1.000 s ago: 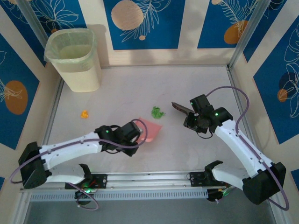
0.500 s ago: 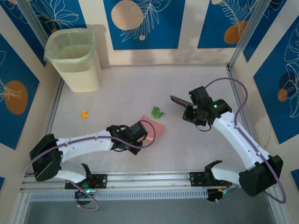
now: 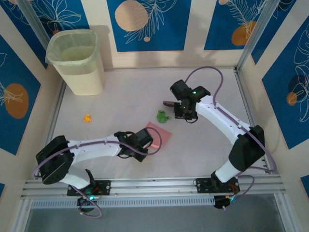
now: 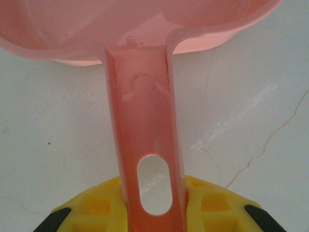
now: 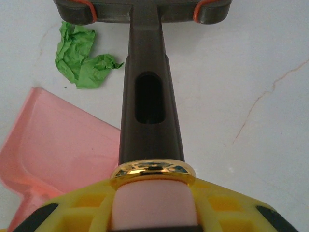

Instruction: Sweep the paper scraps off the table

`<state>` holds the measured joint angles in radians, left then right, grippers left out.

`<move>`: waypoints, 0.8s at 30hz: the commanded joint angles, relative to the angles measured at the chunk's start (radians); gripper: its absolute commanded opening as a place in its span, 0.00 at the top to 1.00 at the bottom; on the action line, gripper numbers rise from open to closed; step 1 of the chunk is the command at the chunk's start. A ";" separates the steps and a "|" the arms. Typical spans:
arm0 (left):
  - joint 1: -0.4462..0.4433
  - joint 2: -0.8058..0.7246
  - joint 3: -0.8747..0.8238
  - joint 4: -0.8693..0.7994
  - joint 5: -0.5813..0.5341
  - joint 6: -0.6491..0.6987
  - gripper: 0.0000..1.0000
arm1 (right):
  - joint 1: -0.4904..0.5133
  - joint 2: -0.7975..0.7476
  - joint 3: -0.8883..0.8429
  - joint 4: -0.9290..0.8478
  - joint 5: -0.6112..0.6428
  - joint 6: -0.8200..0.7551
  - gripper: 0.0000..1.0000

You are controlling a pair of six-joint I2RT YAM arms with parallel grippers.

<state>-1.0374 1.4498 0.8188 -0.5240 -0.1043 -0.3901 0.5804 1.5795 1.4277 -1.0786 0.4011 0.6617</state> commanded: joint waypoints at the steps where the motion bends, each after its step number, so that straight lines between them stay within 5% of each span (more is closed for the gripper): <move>1: 0.018 0.011 -0.017 0.003 0.011 -0.014 1.00 | 0.034 0.032 0.045 -0.039 0.041 -0.047 1.00; 24: 0.066 0.006 -0.040 0.019 0.018 -0.027 1.00 | 0.286 -0.278 -0.253 -0.040 -0.183 0.107 1.00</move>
<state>-0.9829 1.4502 0.7956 -0.4999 -0.1055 -0.3943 0.8413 1.3308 1.1954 -1.1286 0.3050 0.7136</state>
